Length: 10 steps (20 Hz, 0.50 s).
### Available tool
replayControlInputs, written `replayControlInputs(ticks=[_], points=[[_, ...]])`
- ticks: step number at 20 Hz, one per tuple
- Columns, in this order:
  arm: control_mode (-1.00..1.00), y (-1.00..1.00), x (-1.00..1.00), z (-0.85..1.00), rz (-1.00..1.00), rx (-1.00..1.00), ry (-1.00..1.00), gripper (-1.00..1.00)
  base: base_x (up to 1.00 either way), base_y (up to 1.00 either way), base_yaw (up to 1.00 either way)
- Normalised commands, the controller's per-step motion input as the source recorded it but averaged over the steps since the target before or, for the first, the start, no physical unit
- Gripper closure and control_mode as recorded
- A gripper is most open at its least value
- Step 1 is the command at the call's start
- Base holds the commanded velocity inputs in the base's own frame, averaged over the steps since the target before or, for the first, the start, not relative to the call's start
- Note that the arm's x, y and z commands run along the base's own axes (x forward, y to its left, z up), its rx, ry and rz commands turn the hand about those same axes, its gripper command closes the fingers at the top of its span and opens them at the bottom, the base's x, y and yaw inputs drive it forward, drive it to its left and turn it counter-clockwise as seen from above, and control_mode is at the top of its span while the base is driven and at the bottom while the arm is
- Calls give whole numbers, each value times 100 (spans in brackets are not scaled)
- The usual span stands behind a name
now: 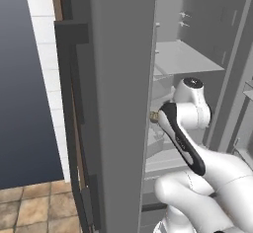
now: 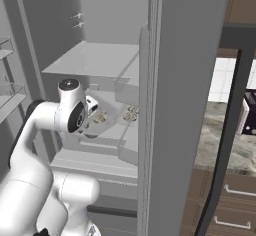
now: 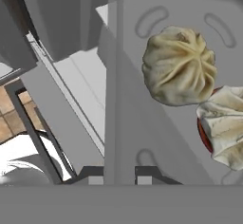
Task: Place two dumplings into each of the tupperware containers and then place the containers in the fridge.
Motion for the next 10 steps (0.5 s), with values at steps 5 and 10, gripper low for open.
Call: replayControlInputs(ticks=[5, 10], points=[[-100, 15, 27, -1, -23, 6, 0, 100, 0, 0, 0], [-100, 30, 42, -7, -17, 9, 7, 100, 0, 0, 0]])
